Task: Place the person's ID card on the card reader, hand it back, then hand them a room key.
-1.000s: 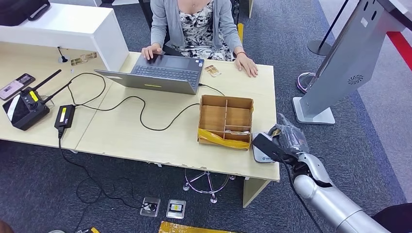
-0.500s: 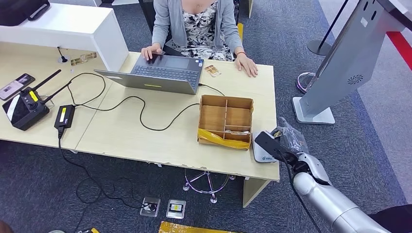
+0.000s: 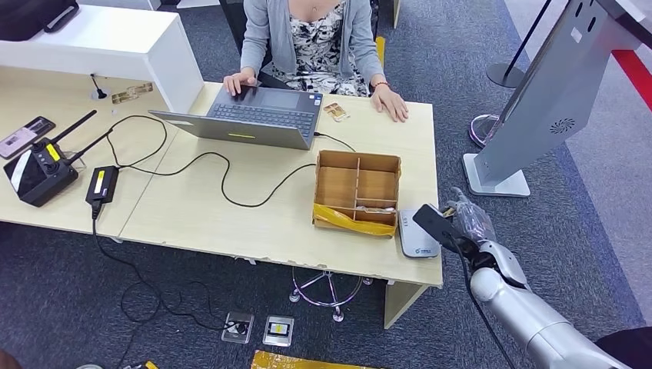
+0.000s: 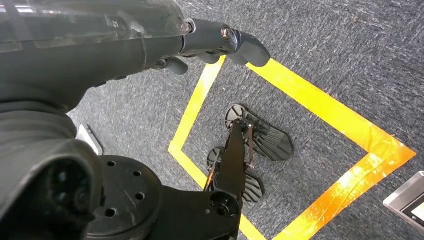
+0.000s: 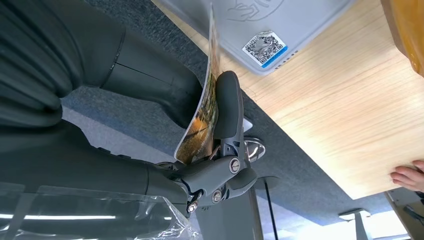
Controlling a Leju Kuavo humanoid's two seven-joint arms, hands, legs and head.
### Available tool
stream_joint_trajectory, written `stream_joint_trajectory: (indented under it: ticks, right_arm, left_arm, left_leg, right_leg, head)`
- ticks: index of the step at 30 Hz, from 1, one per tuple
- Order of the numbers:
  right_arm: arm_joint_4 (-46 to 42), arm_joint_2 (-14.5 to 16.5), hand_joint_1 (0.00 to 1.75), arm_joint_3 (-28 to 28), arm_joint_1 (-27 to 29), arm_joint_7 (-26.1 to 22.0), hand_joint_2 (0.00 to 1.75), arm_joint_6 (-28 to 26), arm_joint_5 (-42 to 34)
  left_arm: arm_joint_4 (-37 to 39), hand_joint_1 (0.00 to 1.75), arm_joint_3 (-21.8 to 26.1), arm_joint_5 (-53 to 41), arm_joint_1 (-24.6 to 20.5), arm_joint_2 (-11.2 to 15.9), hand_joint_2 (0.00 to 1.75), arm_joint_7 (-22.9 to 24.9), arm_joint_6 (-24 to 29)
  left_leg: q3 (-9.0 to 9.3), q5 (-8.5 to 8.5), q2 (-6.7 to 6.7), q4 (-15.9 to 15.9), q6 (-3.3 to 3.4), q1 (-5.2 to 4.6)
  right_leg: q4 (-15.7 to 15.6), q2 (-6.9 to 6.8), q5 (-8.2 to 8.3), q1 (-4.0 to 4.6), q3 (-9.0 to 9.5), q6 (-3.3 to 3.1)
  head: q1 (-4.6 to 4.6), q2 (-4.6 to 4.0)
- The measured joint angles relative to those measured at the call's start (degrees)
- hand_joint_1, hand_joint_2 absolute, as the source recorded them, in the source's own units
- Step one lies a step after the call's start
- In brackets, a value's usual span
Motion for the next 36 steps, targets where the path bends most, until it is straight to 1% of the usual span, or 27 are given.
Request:
stream_joint_trajectory:
  ticks: [12,25,30,36]
  right_arm:
    - [3.3,0.7,1.75,0.0,1.0,-1.1,1.75,0.0,-0.6]
    - [3.4,0.5,1.75,-0.2,1.1,0.7,1.75,-1.6,-0.5]
    - [2.3,-0.1,1.75,-0.4,-1.1,2.3,1.75,-1.1,0.8]
    - [0.1,-0.1,1.75,-0.2,-5.9,3.2,1.75,0.4,3.4]
  left_arm:
    - [0.0,0.0,-0.4,0.1,0.0,0.0,0.0,-0.2,-0.2]
    - [0.0,0.0,-1.9,0.4,0.0,0.0,0.0,-0.6,-0.8]
    - [0.0,0.0,-2.5,0.9,0.0,0.3,0.0,-0.6,-0.8]
    - [0.0,0.0,-3.2,1.3,-0.1,0.4,0.0,-0.6,-0.9]
  left_leg:
    - [0.03,0.0,0.02,0.0,0.0,0.0]
    - [0.05,0.01,0.02,0.0,0.01,0.0]
    - [0.05,0.02,0.03,0.0,0.01,0.0]
    - [0.04,0.02,0.03,0.0,0.0,0.0]
  right_leg:
    - [0.0,0.02,0.0,0.0,0.0,0.0]
    - [0.0,0.02,0.04,0.0,0.04,-0.02]
    - [0.0,0.03,0.05,0.0,0.03,-0.03]
    - [0.0,0.02,0.05,0.0,0.03,-0.04]
  head:
    - [0.0,0.0]
    - [0.01,0.0]
    - [-0.01,0.0]
    - [0.0,0.0]
